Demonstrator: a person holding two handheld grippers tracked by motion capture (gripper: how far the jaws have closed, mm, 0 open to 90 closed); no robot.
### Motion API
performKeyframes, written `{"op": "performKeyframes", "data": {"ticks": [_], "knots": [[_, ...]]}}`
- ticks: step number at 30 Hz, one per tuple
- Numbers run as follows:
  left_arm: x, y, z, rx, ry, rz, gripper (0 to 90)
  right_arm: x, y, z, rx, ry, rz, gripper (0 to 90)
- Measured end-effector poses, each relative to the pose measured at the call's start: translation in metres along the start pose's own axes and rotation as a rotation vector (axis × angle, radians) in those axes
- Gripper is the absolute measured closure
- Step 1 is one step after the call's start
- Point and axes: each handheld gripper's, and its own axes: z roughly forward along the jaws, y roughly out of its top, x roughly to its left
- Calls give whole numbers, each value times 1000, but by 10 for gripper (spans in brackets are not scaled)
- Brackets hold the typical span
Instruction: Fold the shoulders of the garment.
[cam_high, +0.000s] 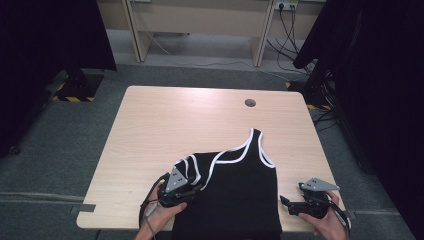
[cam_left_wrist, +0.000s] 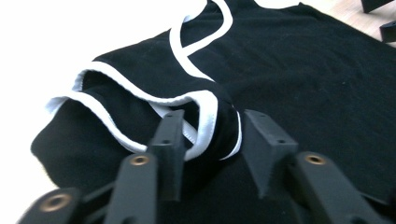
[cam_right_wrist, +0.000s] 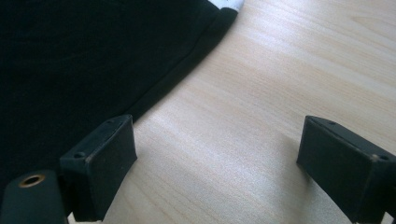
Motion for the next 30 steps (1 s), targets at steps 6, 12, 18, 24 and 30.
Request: {"op": "performKeyframes", "data": {"ticks": [6, 12, 18, 24, 30], "knots": [[6, 4, -10, -48, 22, -33, 395, 0, 0, 0, 0, 0, 0, 121], [2, 2, -6, -22, -8, -15, 440, 0, 0, 0, -1, -1, 1, 121], [-6, 3, 2, -6, -37, -1, 456, 0, 0, 0, -1, -1, 2, 120], [-7, 1, 1, -11, -14, -4, 418, 0, 0, 0, -1, -1, 3, 120], [-2, -6, 0, 29, 20, -5, 380, 1, 0, 0, -1, -1, 2, 120]]}}
